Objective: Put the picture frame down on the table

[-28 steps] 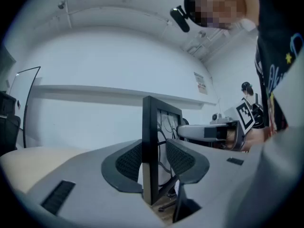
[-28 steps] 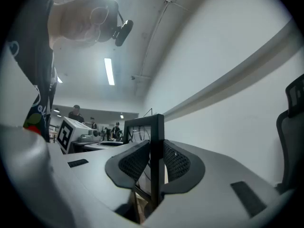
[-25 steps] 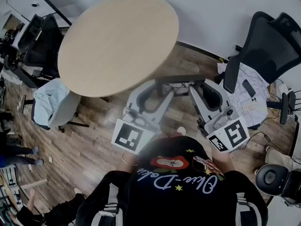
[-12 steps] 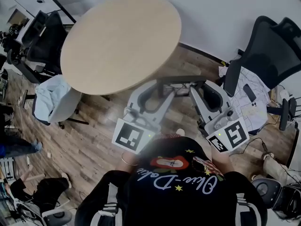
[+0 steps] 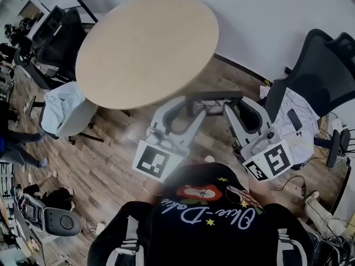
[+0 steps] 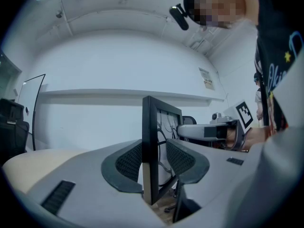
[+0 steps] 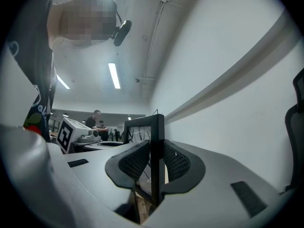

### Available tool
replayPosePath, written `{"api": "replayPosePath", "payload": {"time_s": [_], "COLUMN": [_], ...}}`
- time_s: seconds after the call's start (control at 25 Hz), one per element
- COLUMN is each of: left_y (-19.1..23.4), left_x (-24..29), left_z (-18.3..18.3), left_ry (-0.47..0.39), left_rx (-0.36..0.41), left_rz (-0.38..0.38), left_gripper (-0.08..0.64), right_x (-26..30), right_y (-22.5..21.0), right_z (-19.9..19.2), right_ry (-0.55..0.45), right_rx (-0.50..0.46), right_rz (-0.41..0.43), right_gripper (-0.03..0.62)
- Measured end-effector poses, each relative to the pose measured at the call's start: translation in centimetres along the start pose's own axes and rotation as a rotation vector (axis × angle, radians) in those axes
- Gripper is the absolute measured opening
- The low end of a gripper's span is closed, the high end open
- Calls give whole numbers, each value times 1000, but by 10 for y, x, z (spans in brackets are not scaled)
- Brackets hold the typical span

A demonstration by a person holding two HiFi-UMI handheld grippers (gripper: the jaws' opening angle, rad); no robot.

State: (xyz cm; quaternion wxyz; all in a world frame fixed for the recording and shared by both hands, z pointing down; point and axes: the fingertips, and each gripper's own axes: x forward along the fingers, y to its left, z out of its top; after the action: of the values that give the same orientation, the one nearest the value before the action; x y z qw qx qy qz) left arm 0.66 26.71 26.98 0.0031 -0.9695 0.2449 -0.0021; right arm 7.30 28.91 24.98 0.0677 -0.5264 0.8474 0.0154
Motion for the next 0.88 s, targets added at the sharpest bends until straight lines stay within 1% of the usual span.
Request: {"api": "replayPosePath", "payload": {"time_s": [0.24,0.48,0.88], "left_y": [-12,-12,4], "left_x": [8,0,-12], "left_z": [-5,-6,-13], "left_ry": [-1,10,26], "left_rx": [6,9,9], "left_rz": [38,72,151], "left_gripper": [150,149,150], "right_x": [-10,-9,10], "right_y": [-10,-5,4], "right_z": [-3,-6,-15], "right_ry": [0,-3,0], "right_rx": [5,21,45], "right_rz": [35,65,138], "right_gripper": [67,67,66]}}
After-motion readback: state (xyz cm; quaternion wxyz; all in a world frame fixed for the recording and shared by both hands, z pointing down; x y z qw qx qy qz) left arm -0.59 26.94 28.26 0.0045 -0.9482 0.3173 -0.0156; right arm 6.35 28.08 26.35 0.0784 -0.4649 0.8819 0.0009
